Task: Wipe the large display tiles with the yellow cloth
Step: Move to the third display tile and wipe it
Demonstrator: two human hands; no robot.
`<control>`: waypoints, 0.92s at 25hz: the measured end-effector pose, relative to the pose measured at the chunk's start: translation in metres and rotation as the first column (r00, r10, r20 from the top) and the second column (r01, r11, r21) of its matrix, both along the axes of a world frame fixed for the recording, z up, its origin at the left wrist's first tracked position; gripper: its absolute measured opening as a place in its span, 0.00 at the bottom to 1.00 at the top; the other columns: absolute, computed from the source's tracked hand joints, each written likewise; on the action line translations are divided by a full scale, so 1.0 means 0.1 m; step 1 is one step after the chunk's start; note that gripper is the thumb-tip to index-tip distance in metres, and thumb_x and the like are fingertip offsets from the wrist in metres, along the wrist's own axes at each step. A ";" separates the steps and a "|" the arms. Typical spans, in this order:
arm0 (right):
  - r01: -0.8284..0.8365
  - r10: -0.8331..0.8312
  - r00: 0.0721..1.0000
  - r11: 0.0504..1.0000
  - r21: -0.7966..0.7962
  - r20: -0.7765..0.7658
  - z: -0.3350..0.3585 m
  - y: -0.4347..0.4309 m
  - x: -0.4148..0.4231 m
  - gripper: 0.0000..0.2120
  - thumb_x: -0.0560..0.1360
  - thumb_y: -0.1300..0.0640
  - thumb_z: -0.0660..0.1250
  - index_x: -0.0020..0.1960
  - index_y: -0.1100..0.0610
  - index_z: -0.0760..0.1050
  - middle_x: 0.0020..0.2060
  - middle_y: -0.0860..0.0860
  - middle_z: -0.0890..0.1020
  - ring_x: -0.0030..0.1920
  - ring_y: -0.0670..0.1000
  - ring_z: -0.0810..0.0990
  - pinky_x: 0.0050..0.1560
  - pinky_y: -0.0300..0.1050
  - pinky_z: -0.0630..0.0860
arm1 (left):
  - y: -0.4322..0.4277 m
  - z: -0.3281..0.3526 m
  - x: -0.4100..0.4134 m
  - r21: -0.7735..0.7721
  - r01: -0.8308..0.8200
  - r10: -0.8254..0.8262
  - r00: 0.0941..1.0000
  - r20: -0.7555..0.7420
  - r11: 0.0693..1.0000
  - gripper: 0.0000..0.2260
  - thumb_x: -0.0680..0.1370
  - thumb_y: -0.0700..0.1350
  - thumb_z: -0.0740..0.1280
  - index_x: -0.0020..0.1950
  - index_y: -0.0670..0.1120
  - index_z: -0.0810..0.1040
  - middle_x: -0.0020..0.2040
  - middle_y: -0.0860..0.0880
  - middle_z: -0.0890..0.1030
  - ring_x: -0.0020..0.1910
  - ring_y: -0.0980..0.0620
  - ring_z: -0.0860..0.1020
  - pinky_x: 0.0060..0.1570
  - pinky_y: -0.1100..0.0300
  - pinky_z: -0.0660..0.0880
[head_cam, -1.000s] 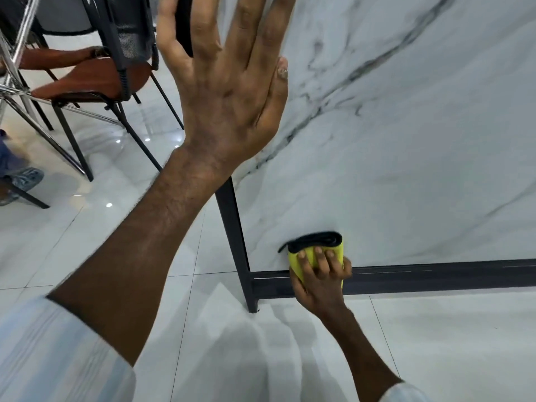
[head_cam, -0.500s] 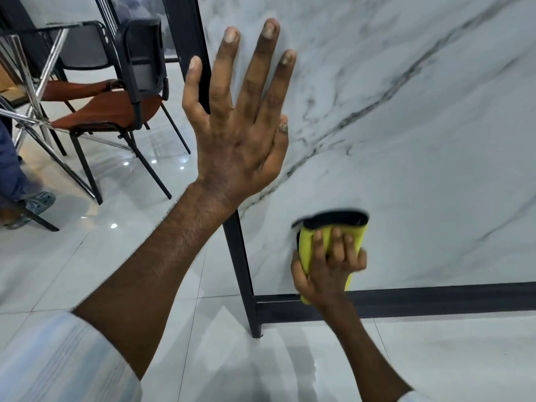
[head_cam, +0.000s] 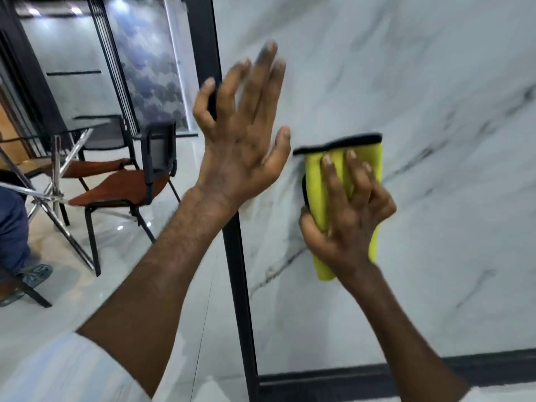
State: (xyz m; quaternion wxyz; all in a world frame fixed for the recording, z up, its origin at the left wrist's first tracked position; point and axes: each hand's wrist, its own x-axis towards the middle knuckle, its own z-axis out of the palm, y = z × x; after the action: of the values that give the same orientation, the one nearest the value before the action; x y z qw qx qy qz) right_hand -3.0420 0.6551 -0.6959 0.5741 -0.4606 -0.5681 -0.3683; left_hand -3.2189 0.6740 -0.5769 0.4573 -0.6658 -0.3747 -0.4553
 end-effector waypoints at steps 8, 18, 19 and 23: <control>0.114 -0.113 0.987 0.993 -0.002 0.115 0.01 -0.03 0.07 0.39 0.67 0.47 0.75 0.77 0.49 0.70 0.78 0.51 0.67 0.75 0.56 0.67 0.61 0.68 0.68 | 0.11 -0.07 0.07 0.055 -0.080 0.083 0.996 -0.046 0.995 0.30 0.84 0.53 0.56 0.84 0.42 0.60 0.85 0.43 0.59 0.82 0.42 0.58 0.78 0.39 0.50; 0.075 -0.093 0.988 0.987 0.146 0.123 2.74 0.09 -0.01 0.36 0.72 0.41 0.66 0.79 0.45 0.68 0.79 0.48 0.68 0.74 0.53 0.67 0.60 0.59 0.66 | 0.06 -0.01 0.10 0.048 0.011 -0.012 1.000 0.014 0.999 0.29 0.81 0.52 0.62 0.81 0.43 0.68 0.83 0.46 0.64 0.80 0.43 0.63 0.77 0.39 0.56; 0.077 -0.096 0.987 0.986 0.150 0.127 2.58 0.09 0.03 0.36 0.73 0.42 0.66 0.80 0.46 0.67 0.79 0.48 0.67 0.76 0.53 0.66 0.62 0.60 0.67 | 0.02 0.05 0.13 0.047 0.050 -0.052 0.998 0.032 0.998 0.30 0.80 0.53 0.63 0.80 0.43 0.70 0.83 0.46 0.65 0.79 0.43 0.63 0.75 0.39 0.56; 0.042 -0.047 0.994 0.997 0.059 0.094 1.41 0.00 0.28 0.36 0.72 0.42 0.66 0.79 0.48 0.68 0.80 0.49 0.66 0.77 0.53 0.66 0.64 0.66 0.67 | -0.01 0.32 0.35 0.054 0.115 -0.116 0.993 0.005 0.992 0.31 0.81 0.57 0.59 0.82 0.44 0.67 0.85 0.46 0.60 0.82 0.45 0.61 0.75 0.39 0.53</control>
State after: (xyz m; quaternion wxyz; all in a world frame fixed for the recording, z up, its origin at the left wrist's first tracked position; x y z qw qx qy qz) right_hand -3.0137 0.6552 -0.5550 0.5510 -0.4383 -0.5737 -0.4186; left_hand -3.1838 0.6730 -0.5449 0.4462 -0.6721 -0.3250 -0.4935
